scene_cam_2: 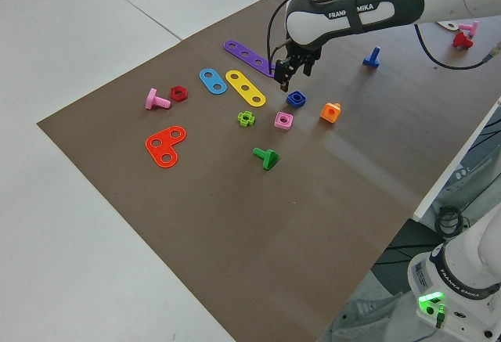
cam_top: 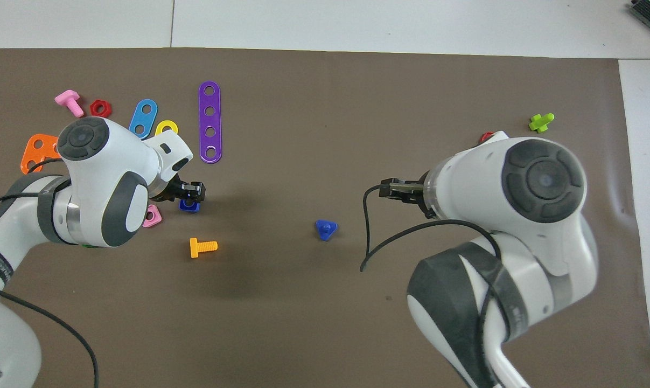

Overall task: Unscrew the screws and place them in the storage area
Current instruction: 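Grasp the blue bolt with the right gripper while the left gripper withdraws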

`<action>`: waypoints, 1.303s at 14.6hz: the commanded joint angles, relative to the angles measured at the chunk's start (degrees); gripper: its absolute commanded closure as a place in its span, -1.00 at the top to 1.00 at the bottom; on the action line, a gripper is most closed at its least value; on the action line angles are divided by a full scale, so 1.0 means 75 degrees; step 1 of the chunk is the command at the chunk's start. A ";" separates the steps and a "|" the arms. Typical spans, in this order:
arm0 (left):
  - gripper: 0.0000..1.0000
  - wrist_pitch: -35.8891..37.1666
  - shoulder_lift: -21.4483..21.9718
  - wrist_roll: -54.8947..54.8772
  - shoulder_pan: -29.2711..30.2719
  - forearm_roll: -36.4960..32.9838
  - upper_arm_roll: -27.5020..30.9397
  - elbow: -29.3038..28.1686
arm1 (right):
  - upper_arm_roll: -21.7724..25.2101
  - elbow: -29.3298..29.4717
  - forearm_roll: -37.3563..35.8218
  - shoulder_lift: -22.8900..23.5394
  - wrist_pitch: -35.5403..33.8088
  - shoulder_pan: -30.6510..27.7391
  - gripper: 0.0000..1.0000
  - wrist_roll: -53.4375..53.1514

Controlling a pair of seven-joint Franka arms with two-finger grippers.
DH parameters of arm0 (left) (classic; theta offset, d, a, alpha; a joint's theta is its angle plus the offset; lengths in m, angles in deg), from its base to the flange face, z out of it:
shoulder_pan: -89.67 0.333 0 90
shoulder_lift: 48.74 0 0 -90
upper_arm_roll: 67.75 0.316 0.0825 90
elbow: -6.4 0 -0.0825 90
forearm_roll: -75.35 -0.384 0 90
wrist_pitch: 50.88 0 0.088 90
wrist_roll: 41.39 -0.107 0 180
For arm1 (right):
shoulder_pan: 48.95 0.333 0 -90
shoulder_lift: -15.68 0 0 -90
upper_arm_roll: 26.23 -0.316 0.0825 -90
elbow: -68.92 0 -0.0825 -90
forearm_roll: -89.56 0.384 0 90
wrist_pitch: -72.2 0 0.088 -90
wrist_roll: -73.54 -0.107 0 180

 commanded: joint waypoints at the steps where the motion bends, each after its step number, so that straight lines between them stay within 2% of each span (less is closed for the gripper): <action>1: 1.00 0.1169 0.0242 -0.0157 0.0599 -0.0080 -0.0011 0.0616 | 0.0034 0.0022 -0.0110 0.0358 0.0430 0.0163 0.86 -0.0220; 4: 1.00 0.1793 0.0617 -0.0788 0.1407 -0.0080 -0.0011 0.0782 | 0.0034 0.0010 -0.0110 0.0897 0.0980 0.0514 0.84 -0.0466; 8: 1.00 0.2309 0.1260 -0.1493 0.2229 -0.0208 0.0024 0.0724 | 0.0034 -0.0492 -0.0226 0.0969 0.1495 0.0736 0.77 -0.0490; 11: 1.00 0.2508 0.2208 -0.1400 0.2254 -0.0397 0.0036 0.0689 | 0.0034 -0.0564 -0.0402 0.1227 0.1744 0.0948 0.69 -0.0572; 13: 1.00 0.2836 0.2644 -0.1365 0.2207 -0.0397 0.0024 0.0724 | 0.0034 -0.0599 -0.0496 0.1227 0.1732 0.0960 0.66 -0.0607; 14: 1.00 0.2942 0.2808 -0.1248 0.2149 -0.0397 0.0012 0.0735 | 0.0034 -0.0646 -0.0508 0.1250 0.1744 0.1065 0.54 -0.0608; 19: 1.00 0.3130 0.2974 -0.0650 0.2008 -0.0409 -0.0362 0.0922 | 0.0034 -0.0658 -0.0602 0.1518 0.2189 0.1112 0.30 -0.0818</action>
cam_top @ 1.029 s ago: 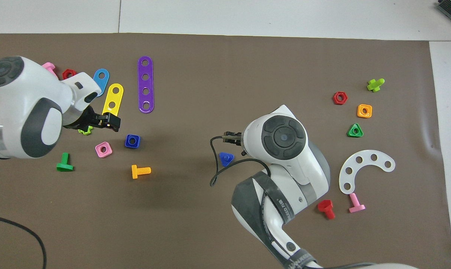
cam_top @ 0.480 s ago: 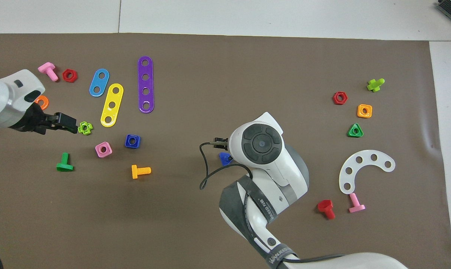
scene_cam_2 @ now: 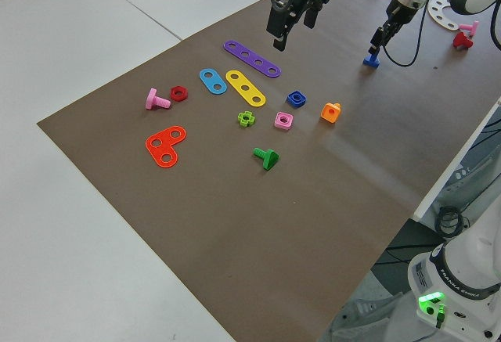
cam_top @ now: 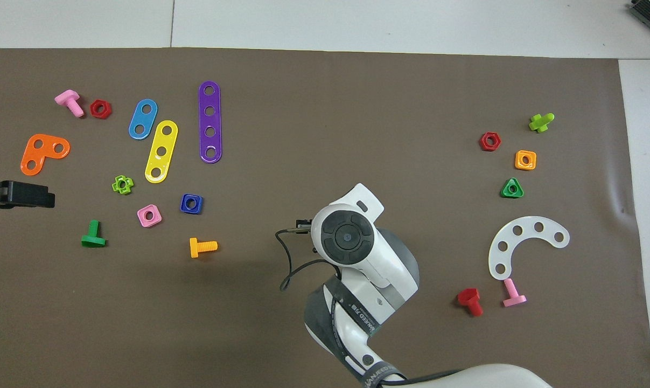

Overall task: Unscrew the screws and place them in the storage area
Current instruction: 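Carry the blue bolt with the right gripper toward the red ring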

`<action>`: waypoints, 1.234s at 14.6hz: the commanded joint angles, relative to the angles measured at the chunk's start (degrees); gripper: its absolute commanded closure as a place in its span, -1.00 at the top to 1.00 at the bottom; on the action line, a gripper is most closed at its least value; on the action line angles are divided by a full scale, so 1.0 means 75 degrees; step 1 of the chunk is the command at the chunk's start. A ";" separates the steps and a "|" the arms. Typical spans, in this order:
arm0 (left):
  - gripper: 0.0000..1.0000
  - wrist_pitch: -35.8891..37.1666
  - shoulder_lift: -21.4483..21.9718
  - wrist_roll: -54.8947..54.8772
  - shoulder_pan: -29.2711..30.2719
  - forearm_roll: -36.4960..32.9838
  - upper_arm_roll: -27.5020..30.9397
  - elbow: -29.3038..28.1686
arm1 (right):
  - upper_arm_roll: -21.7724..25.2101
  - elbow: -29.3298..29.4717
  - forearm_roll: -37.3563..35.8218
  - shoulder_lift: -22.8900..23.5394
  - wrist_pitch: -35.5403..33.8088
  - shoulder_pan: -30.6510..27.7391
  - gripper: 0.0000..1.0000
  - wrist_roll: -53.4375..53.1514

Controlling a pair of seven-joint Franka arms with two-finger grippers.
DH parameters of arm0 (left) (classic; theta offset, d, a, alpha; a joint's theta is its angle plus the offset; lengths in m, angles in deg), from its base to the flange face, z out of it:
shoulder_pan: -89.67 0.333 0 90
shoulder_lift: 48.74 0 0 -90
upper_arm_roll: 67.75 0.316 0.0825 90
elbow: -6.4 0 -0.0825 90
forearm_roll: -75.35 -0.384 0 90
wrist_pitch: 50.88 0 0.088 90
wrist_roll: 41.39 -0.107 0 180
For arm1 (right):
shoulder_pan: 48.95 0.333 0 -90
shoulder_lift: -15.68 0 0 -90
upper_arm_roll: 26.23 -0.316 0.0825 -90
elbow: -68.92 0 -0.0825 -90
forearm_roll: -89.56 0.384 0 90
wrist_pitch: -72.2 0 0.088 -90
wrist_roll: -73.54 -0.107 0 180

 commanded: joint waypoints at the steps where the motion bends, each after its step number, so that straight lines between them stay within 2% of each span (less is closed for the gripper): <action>1: 1.00 0.0026 -0.0012 0.0218 -0.0148 -0.0306 -0.0086 0.0137 | 0.0022 -0.0018 -0.0211 0.0284 0.0368 0.0073 0.24 -0.0436; 5: 1.00 0.0130 -0.0094 0.0206 -0.0206 -0.0564 -0.0191 0.0301 | 0.0022 -0.0018 -0.0316 0.0321 0.0509 0.0085 0.10 -0.0460; 7: 1.00 0.0539 -0.0443 0.0182 -0.0218 -0.0961 -0.0261 0.0756 | 0.0022 -0.0018 -0.0329 0.0321 0.0509 0.0085 0.06 -0.0507; 8: 1.00 0.0599 -0.0539 0.0182 -0.0276 -0.0940 -0.0285 0.0922 | 0.0022 -0.0018 -0.0329 0.0309 0.0474 0.0085 -0.04 -0.0542; 13: 1.00 0.0494 -0.0505 0.0171 -0.0288 -0.0834 -0.0285 0.0806 | 0.0022 -0.0018 -0.0329 0.0297 0.0415 0.0073 -0.60 -0.0542; 15: 1.00 0.0494 -0.0493 0.0171 -0.0277 -0.0683 -0.0274 0.0783 | 0.0022 -0.0018 -0.0329 0.0286 0.0380 0.0061 -0.94 -0.0542; 18: 1.00 0.0494 -0.0458 0.0182 -0.0253 -0.0588 -0.0273 0.0713 | 0.0034 -0.0018 -0.0329 0.0134 0.0286 -0.0032 -1.00 -0.0531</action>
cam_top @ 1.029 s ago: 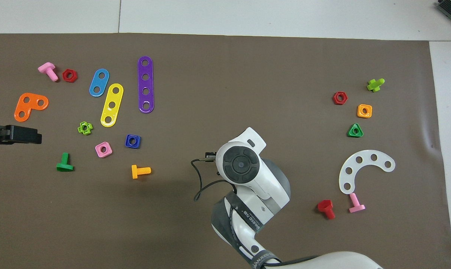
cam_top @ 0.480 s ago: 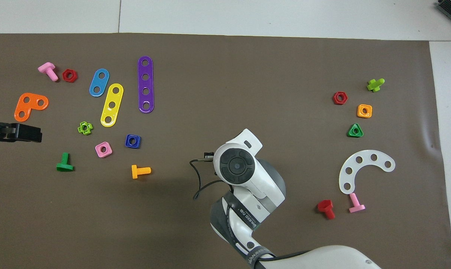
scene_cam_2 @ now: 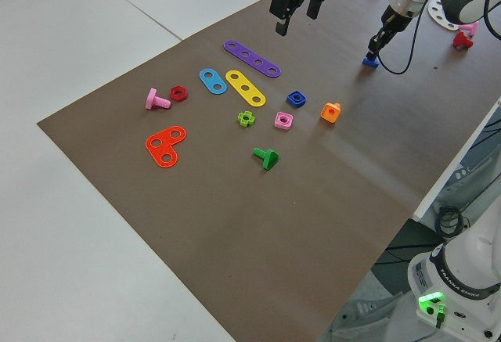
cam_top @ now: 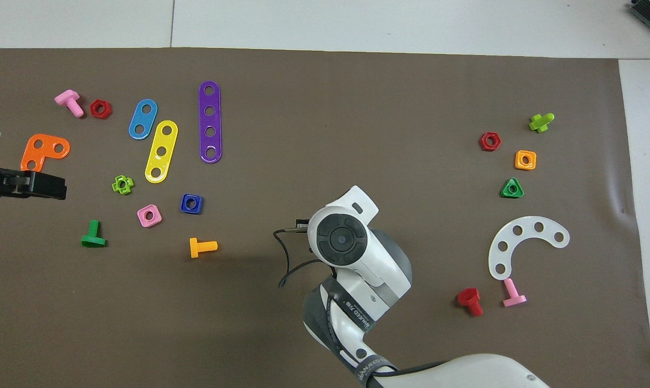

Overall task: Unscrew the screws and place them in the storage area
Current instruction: 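Carry the blue bolt with the right gripper toward the red ring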

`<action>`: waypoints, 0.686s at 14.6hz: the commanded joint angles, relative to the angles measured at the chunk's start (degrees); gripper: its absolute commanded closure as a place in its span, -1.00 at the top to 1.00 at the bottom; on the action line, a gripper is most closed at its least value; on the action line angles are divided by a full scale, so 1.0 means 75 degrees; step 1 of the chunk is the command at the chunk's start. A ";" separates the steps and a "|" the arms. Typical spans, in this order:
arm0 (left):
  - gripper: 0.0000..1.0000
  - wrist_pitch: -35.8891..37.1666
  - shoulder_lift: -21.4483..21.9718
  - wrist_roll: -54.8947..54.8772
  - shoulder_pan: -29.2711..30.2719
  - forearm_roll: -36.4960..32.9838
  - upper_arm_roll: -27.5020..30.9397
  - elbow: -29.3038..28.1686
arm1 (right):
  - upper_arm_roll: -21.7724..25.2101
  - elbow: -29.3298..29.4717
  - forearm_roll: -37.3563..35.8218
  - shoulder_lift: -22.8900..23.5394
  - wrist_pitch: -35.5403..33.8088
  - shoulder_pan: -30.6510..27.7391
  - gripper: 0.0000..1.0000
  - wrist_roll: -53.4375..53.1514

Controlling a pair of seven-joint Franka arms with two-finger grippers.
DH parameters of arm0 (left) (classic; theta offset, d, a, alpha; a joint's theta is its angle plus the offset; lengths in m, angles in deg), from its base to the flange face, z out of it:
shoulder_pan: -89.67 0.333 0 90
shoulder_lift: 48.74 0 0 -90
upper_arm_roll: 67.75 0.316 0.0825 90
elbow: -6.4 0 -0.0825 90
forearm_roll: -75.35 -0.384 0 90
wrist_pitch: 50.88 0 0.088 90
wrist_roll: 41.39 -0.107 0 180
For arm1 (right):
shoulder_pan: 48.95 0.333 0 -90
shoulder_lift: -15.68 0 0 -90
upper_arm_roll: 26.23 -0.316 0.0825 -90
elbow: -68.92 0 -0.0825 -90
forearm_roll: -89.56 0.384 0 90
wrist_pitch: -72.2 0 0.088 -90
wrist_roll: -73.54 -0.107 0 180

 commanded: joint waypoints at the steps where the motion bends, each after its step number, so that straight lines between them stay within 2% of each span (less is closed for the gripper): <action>1: 1.00 0.0191 -0.0020 0.0095 -0.0116 0.0058 0.0060 0.0074 | 0.0031 -0.0032 -0.0171 -0.0248 -0.0161 -0.0125 -1.00 -0.0295; 5: 1.00 0.0226 -0.0009 0.0142 -0.0140 0.0058 0.0048 0.0051 | 0.0055 -0.0114 -0.0171 -0.0939 -0.0711 -0.0885 -1.00 -0.0307; 8: 1.00 0.0215 0.0015 0.0142 -0.0140 0.0058 0.0060 -0.0031 | 0.0043 -0.0172 -0.0183 -0.1069 -0.0841 -0.1716 -1.00 -0.0109; 10: 1.00 0.0214 0.0026 0.0142 -0.0128 0.0058 0.0060 -0.0031 | 0.0043 -0.0173 -0.0183 -0.1046 -0.0830 -0.2302 -1.00 0.0497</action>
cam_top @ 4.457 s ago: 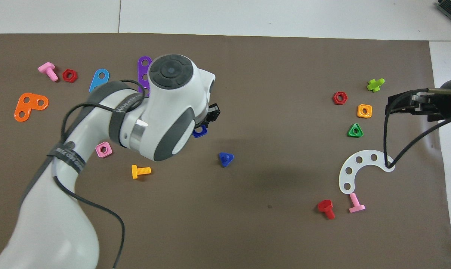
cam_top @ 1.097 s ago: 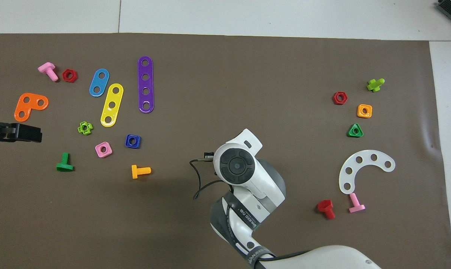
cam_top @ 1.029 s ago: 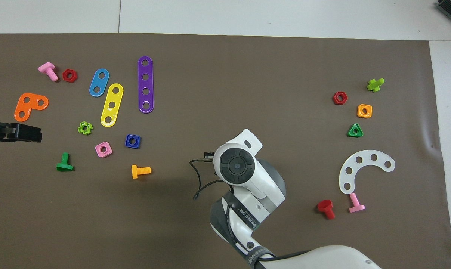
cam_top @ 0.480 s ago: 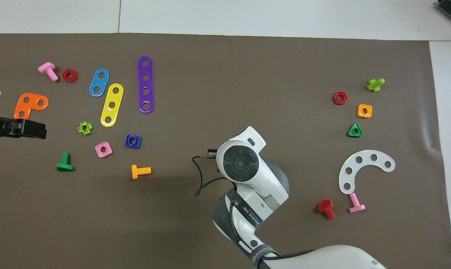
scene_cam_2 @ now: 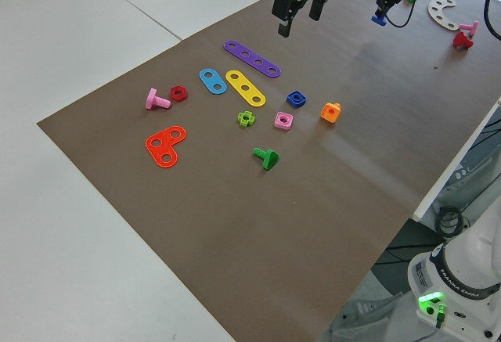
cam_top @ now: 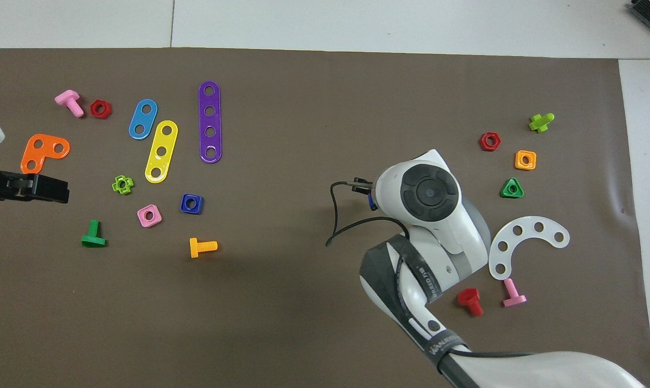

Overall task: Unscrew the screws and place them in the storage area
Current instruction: 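Carry the blue bolt with the right gripper toward the red ring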

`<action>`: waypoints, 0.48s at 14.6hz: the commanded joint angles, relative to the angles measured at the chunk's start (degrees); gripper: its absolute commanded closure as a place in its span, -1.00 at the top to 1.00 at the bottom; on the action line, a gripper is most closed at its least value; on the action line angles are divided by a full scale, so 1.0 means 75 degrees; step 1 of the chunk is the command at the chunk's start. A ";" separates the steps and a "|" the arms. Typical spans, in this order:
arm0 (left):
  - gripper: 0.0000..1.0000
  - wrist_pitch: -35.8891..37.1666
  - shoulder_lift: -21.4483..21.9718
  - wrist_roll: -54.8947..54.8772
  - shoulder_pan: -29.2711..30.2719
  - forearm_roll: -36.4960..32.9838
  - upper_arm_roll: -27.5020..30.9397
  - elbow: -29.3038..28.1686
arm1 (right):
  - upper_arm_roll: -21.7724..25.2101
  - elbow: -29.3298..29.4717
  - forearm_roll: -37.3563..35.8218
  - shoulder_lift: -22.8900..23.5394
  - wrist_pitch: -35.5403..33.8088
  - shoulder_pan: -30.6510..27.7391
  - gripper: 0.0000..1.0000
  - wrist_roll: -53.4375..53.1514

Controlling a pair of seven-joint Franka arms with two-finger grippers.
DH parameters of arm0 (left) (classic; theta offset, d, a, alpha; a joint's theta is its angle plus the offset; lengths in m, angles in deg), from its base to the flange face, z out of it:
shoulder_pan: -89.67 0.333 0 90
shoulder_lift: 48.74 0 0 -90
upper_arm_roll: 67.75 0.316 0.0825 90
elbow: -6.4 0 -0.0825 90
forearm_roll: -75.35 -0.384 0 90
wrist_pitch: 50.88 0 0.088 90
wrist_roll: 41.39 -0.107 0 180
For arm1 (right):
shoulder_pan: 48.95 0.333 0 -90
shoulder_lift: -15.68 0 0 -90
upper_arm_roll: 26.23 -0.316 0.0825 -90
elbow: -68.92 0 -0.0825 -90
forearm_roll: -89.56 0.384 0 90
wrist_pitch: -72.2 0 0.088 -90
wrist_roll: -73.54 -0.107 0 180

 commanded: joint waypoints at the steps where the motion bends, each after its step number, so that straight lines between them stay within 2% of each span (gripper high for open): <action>1: 1.00 0.0106 0.0028 0.0125 -0.0110 0.0052 0.0066 -0.0031 | -0.0096 -0.0172 -0.0108 -0.0034 0.0024 -0.0803 -1.00 0.0801; 7: 1.00 0.0341 0.0039 0.0149 -0.0262 0.0052 0.0054 -0.0019 | -0.0119 -0.0312 -0.0050 -0.0045 -0.0269 -0.1813 -1.00 0.2678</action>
